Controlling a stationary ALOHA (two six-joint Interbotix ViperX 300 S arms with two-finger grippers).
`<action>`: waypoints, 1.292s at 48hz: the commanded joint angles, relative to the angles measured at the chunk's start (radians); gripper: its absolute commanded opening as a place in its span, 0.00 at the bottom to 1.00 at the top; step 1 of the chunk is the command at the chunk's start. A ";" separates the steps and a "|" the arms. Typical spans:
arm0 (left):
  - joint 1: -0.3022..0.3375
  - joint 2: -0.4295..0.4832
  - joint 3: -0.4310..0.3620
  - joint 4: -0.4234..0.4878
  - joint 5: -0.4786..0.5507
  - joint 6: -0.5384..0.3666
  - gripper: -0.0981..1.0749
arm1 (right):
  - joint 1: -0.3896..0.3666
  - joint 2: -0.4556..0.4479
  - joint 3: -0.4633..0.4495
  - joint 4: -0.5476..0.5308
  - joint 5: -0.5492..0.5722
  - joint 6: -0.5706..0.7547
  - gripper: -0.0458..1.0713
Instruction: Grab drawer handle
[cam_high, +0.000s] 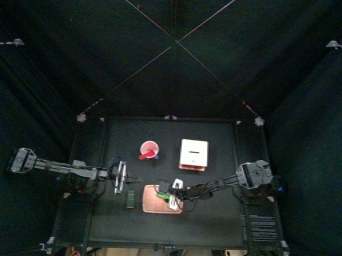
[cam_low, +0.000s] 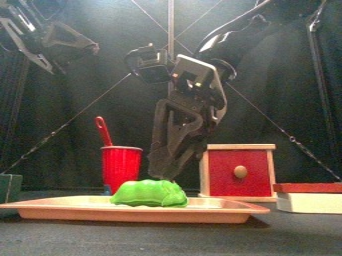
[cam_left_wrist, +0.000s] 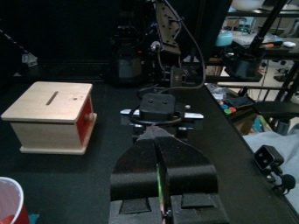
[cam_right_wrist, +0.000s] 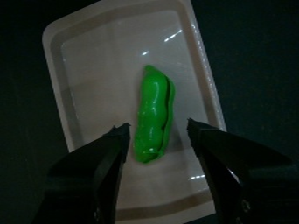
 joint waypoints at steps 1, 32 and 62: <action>-0.002 0.002 -0.018 0.000 -0.014 0.002 0.06 | 0.002 -0.052 -0.012 0.000 -0.003 -0.002 0.83; 0.018 0.028 -0.017 -0.003 -0.146 0.000 0.51 | -0.044 -0.443 0.241 0.147 -0.106 0.017 0.83; 0.123 0.282 -0.158 -0.149 -0.247 0.006 0.58 | -0.209 -0.724 0.387 0.308 0.124 0.020 0.83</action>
